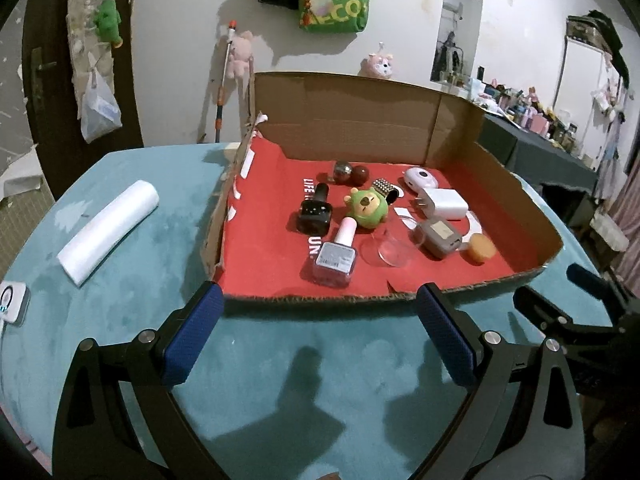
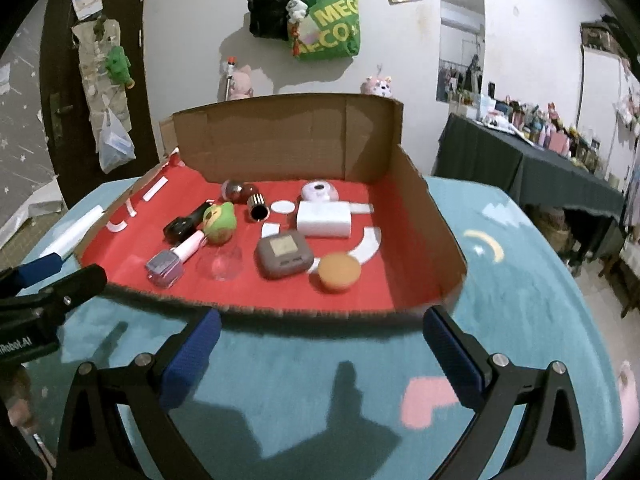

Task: Organize rigid objects

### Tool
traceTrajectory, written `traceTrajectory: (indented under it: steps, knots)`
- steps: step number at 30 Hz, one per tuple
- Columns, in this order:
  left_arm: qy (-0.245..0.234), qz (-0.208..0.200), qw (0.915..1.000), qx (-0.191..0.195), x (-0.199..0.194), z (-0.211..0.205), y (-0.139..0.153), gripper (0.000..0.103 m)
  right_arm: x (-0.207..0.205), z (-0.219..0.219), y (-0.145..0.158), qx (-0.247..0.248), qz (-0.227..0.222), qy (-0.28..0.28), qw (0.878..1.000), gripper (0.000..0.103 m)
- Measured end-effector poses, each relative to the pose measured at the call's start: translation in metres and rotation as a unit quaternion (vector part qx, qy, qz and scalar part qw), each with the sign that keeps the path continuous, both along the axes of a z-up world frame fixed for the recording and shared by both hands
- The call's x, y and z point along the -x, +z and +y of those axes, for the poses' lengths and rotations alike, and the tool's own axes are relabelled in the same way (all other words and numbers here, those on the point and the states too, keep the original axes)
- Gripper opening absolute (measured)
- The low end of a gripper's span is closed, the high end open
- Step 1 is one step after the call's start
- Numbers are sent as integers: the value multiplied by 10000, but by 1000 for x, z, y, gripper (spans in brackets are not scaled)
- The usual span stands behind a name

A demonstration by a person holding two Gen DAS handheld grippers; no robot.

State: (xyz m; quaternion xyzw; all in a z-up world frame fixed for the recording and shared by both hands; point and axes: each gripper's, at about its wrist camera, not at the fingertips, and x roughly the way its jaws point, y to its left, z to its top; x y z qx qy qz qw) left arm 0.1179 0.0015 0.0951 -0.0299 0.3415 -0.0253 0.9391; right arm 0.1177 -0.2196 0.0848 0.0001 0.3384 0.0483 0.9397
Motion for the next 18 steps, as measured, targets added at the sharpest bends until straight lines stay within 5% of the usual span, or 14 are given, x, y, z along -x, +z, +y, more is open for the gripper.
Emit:
traceTrajectory:
  steps: [11, 18]
  knots:
    - [57, 1139, 9929, -335, -1, -11, -67, 98, -7, 0, -50, 336, 1084, -191, 9934, 103]
    - [213, 1076, 9923, -566, -3, -20, -74, 103, -9, -4, -58, 259, 1227, -228, 9918, 103]
